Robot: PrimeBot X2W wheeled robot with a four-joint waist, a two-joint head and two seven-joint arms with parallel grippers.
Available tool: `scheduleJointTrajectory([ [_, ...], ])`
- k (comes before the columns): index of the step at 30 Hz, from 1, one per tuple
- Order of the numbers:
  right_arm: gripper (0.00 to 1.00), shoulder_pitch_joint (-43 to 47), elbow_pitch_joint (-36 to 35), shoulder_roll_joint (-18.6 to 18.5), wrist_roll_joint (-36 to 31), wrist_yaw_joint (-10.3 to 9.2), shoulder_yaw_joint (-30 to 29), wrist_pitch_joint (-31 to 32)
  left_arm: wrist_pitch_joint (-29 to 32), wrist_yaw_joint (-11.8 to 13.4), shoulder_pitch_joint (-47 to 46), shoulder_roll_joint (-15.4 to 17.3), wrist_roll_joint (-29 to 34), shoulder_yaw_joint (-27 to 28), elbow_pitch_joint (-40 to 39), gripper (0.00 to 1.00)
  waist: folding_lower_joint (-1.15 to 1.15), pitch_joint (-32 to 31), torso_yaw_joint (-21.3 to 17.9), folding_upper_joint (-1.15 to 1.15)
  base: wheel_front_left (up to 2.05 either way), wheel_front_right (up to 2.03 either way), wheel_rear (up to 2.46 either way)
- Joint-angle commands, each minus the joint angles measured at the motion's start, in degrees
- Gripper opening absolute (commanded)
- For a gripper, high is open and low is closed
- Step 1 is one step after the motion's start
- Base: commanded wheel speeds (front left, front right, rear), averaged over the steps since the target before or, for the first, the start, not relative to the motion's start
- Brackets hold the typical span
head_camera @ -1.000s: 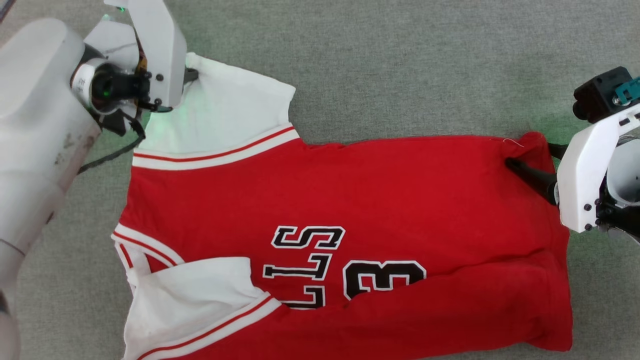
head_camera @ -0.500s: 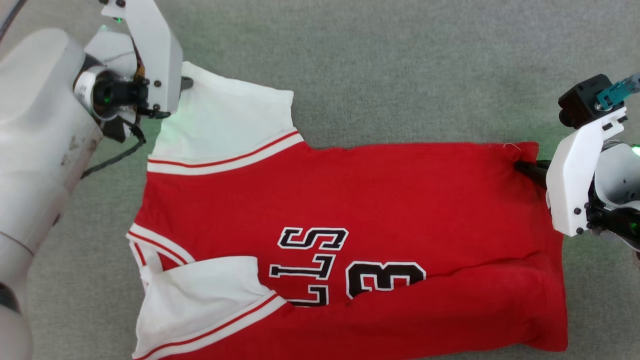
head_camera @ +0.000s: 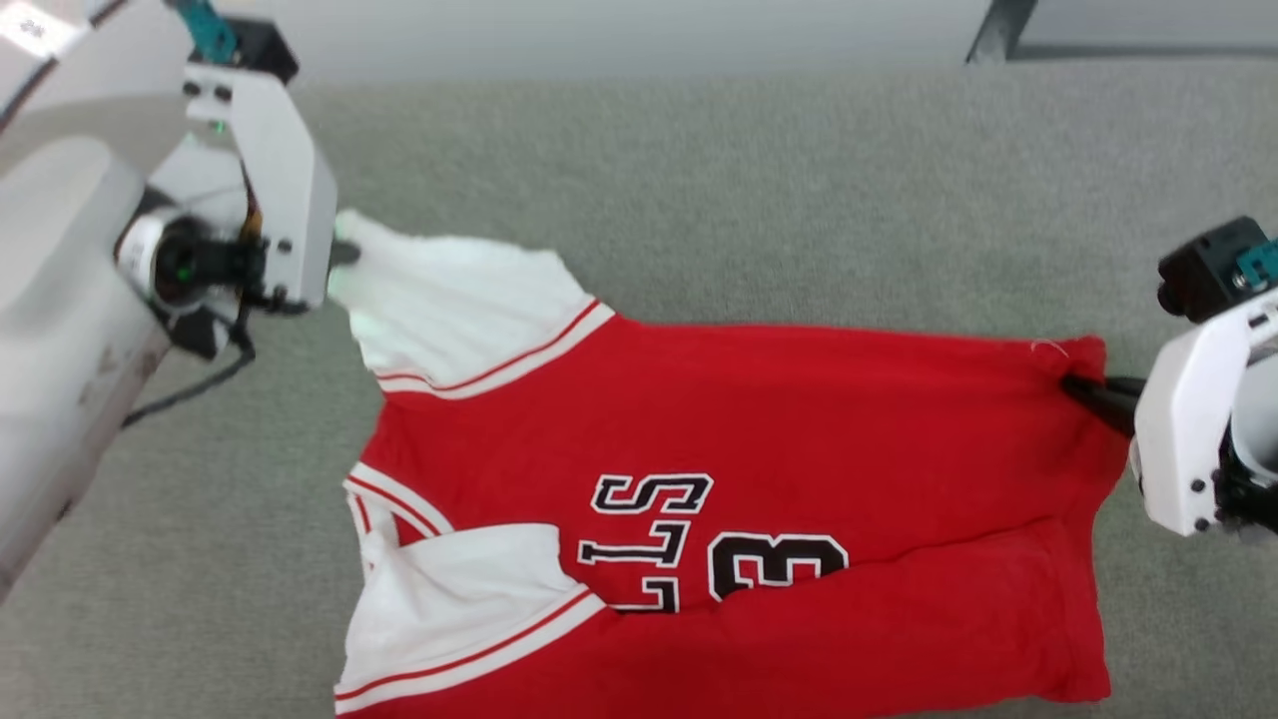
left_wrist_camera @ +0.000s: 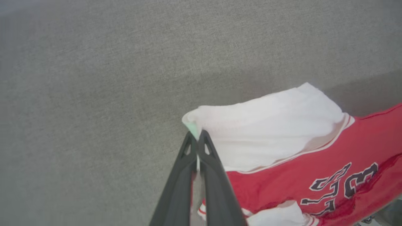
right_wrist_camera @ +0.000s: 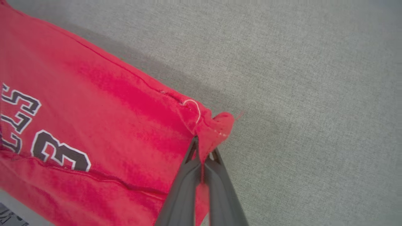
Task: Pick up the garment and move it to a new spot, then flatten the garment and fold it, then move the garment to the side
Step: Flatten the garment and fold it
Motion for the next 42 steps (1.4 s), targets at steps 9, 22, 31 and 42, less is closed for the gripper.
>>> scheduleJointTrajectory([
  [9,0.00,9.9,-5.0,-2.7,2.4,0.01,-3.9,1.7,4.8,12.8,10.4,13.2,-2.7,-0.9,-24.6,0.00,0.00,-9.8,3.8,0.00,0.00,0.00,0.00],
  [22,0.00,21.2,-10.1,0.3,1.2,0.01,-9.7,7.2,4.8,28.1,25.6,23.8,-9.0,-3.2,-53.6,0.00,0.00,-11.6,4.2,0.00,0.00,0.00,0.00],
  [31,0.00,23.5,-10.3,3.2,-0.7,0.01,-8.8,9.7,4.5,28.0,29.2,20.4,-9.8,-5.3,-52.4,0.11,0.00,-11.2,3.0,0.00,0.00,0.00,0.00],
  [42,0.33,22.5,-8.9,4.6,-1.5,0.01,-8.0,10.1,3.4,27.5,28.8,17.8,-9.9,-4.7,-48.8,1.00,0.00,-10.7,2.4,0.00,0.00,0.00,0.00],
])
